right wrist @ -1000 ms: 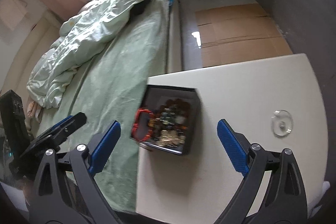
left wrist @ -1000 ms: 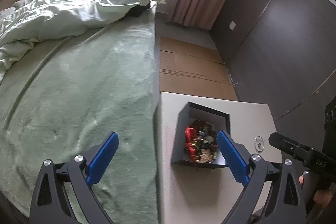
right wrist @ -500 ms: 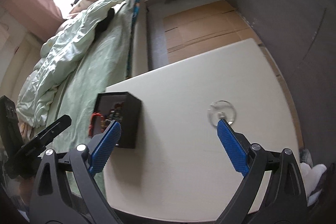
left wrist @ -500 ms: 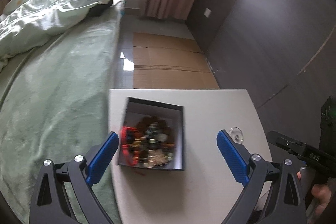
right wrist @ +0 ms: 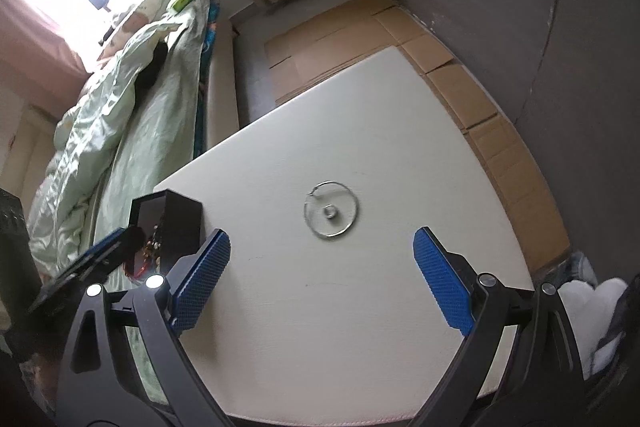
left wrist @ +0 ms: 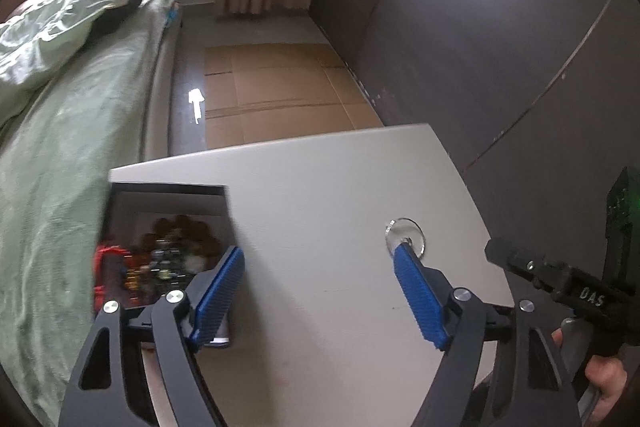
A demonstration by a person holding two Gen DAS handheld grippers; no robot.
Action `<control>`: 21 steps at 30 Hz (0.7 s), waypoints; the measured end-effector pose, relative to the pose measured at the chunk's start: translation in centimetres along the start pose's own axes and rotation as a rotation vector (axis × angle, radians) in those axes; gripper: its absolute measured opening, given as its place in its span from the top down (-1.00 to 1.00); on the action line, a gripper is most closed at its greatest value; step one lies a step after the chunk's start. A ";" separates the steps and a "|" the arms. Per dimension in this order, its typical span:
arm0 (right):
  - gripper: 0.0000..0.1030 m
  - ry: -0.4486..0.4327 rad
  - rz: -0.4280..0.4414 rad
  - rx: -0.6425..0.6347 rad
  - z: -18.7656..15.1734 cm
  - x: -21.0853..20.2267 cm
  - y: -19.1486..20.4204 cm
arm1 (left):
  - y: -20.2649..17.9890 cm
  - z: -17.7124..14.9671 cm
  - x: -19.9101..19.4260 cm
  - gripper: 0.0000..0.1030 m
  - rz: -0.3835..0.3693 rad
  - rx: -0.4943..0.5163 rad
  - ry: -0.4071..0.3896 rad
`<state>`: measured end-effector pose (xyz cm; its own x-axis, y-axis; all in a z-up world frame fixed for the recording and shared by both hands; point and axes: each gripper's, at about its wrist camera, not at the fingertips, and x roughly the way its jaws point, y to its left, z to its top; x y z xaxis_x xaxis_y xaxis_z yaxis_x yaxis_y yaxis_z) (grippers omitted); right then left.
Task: Organize jewelry
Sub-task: 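Move both open grippers back to the silver hoop earring on the table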
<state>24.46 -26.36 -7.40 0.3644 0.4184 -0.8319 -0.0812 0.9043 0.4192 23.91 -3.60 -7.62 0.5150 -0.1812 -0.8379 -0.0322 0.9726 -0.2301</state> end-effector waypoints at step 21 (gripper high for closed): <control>-0.80 -0.075 -0.057 0.145 0.0 -1.1 -8.0 | -9.2 -1.2 11.9 -0.73 0.010 0.220 0.084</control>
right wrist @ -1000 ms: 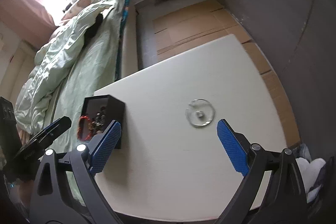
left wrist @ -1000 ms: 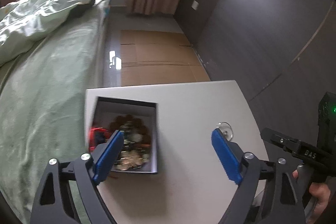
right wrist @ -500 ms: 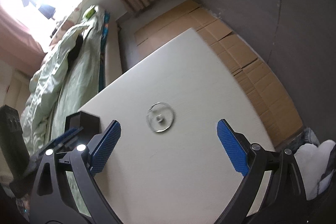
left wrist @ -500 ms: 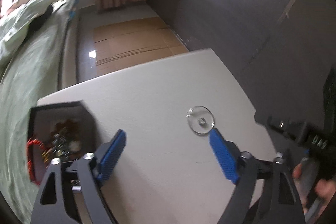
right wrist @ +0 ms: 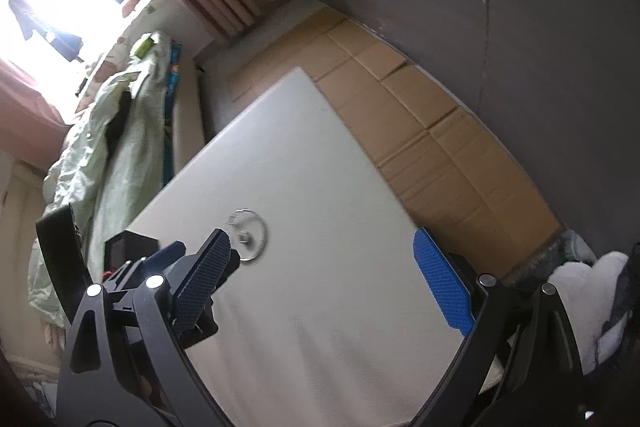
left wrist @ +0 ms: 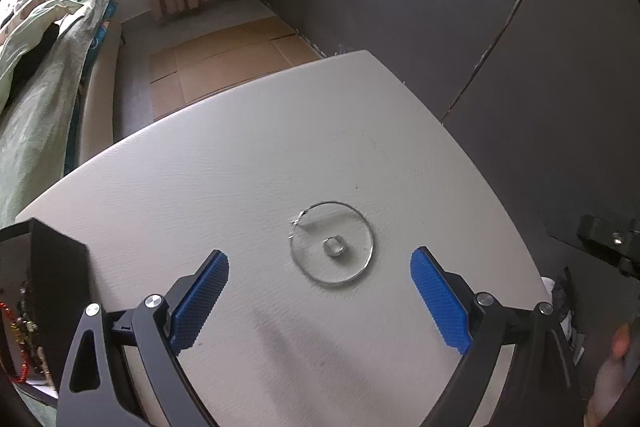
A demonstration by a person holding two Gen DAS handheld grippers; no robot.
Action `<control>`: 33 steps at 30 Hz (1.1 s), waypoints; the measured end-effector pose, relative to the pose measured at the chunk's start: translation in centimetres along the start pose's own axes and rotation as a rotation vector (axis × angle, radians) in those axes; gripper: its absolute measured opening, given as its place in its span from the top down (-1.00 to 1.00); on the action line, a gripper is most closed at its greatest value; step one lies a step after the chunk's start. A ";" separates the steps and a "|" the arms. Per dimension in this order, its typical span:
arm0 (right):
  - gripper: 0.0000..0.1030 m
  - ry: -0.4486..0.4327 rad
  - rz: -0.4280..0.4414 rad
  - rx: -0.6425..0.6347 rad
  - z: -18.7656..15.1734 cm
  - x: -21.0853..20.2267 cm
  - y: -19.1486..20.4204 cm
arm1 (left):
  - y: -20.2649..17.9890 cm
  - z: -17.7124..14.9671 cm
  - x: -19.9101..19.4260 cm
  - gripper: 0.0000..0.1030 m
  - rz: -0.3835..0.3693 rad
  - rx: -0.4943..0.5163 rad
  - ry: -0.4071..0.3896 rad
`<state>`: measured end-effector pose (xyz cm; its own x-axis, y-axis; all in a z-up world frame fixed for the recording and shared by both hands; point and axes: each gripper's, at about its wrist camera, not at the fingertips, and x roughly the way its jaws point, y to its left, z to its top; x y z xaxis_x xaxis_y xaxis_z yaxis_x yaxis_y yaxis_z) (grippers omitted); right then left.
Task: Organize jewelry
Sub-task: 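Move both open grippers back to the silver hoop earring on the table, then grasp the silver hoop with the left gripper and lower it into the box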
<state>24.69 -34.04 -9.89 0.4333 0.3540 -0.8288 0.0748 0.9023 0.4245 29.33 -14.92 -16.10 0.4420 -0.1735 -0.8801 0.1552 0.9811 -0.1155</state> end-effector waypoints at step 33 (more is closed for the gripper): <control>-0.49 0.044 -0.005 -0.090 -0.9 2.6 2.4 | 3.1 1.4 -4.6 0.10 0.048 -0.092 -0.026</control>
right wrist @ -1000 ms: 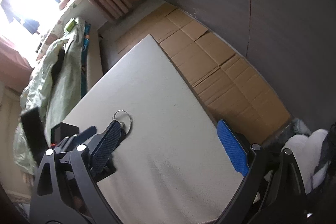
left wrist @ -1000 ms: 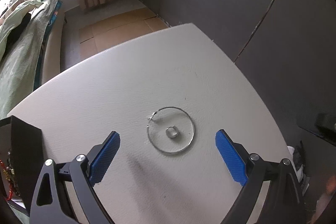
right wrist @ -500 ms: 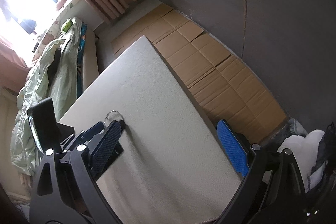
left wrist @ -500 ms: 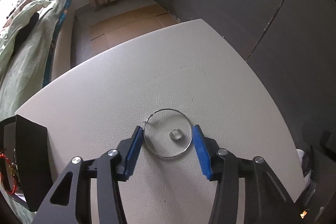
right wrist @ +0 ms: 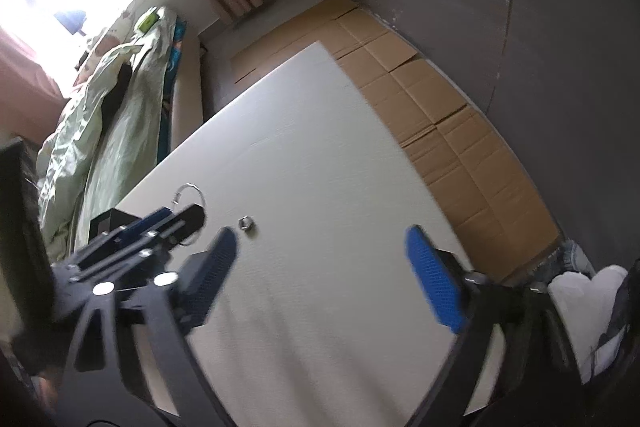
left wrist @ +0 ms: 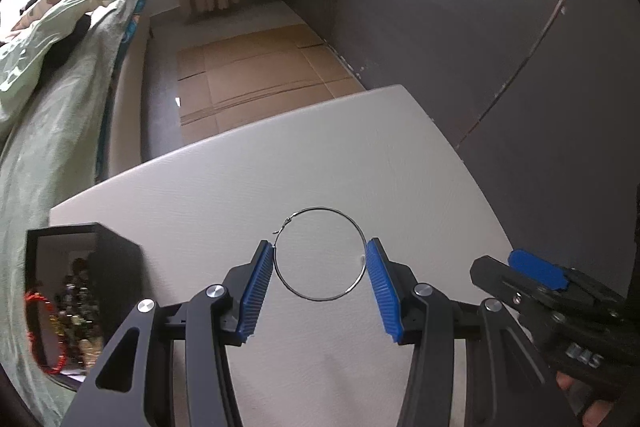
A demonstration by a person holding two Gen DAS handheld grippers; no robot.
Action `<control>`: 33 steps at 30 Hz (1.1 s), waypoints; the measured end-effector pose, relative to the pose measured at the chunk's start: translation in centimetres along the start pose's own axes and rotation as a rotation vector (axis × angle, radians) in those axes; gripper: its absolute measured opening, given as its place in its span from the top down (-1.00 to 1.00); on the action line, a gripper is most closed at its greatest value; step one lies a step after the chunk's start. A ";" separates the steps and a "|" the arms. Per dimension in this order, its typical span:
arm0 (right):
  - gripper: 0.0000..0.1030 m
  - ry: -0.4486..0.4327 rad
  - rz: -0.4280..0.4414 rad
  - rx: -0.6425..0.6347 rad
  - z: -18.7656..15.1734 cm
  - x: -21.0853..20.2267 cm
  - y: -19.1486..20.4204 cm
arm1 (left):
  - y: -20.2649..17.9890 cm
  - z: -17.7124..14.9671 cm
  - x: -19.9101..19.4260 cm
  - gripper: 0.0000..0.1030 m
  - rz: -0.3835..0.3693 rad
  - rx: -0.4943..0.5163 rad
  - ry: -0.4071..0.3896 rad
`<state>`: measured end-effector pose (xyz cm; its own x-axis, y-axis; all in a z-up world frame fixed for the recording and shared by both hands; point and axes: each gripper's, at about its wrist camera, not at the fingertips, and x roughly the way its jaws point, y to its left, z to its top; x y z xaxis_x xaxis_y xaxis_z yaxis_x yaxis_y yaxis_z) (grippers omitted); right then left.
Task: Organize jewelry
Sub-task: 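Grasp the silver hoop with the left gripper and lower it into the box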
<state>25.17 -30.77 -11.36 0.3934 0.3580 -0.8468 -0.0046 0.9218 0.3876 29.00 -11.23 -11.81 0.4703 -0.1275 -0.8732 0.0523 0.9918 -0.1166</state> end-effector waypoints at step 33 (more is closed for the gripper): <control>0.55 0.184 -0.063 -0.196 1.2 7.5 8.2 | 15.0 -2.3 -7.9 0.09 0.056 -0.238 -0.025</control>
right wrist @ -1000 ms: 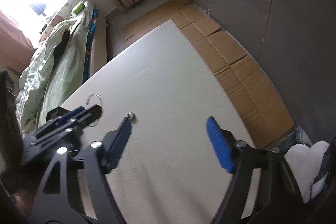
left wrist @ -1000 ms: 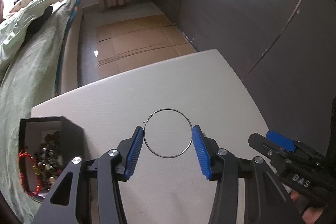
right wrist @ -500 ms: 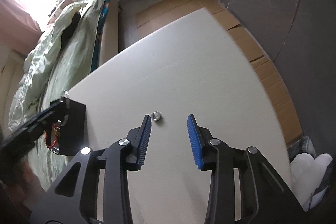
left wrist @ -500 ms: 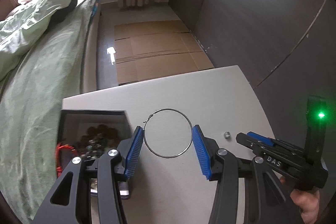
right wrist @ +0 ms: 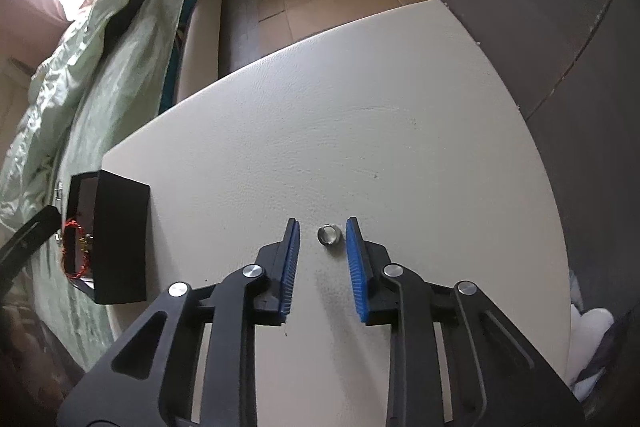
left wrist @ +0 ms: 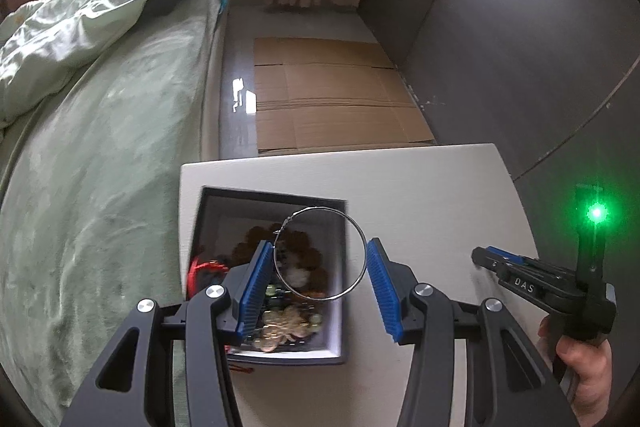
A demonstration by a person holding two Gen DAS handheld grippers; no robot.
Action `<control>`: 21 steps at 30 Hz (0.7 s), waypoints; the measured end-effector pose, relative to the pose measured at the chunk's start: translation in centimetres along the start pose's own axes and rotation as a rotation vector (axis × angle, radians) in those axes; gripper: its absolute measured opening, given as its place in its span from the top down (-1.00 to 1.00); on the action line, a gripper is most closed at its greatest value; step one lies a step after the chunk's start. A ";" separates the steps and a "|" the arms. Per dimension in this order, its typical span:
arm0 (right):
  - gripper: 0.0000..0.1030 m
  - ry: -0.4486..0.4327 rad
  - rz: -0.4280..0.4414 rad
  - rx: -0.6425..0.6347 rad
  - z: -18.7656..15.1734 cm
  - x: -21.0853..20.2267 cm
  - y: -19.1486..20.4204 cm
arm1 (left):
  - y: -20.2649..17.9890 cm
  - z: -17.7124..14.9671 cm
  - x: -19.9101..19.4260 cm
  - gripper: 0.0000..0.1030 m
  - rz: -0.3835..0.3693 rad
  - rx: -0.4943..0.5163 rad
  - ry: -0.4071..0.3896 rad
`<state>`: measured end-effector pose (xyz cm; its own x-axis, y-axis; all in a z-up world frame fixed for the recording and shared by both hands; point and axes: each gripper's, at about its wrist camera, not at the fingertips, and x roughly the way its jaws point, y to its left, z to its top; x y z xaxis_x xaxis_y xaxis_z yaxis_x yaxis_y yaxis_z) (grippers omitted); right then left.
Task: Organize jewelry
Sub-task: 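Grasp the silver hoop with the left gripper and lower it into the box, then open the left gripper over the box while the right grasps the small silver ring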
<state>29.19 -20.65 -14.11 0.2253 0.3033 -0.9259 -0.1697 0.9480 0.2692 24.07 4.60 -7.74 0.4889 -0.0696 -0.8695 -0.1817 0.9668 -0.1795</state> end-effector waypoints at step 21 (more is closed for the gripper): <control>0.74 -0.024 -0.143 -0.147 -0.8 -1.4 5.1 | 6.2 -0.7 -2.4 -0.31 -0.043 -0.129 -0.031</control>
<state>27.27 -16.28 -11.63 0.2798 0.1703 -0.9448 -0.2722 0.9578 0.0920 21.12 10.61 -7.06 0.5241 -0.1009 -0.8457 -0.2673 0.9233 -0.2759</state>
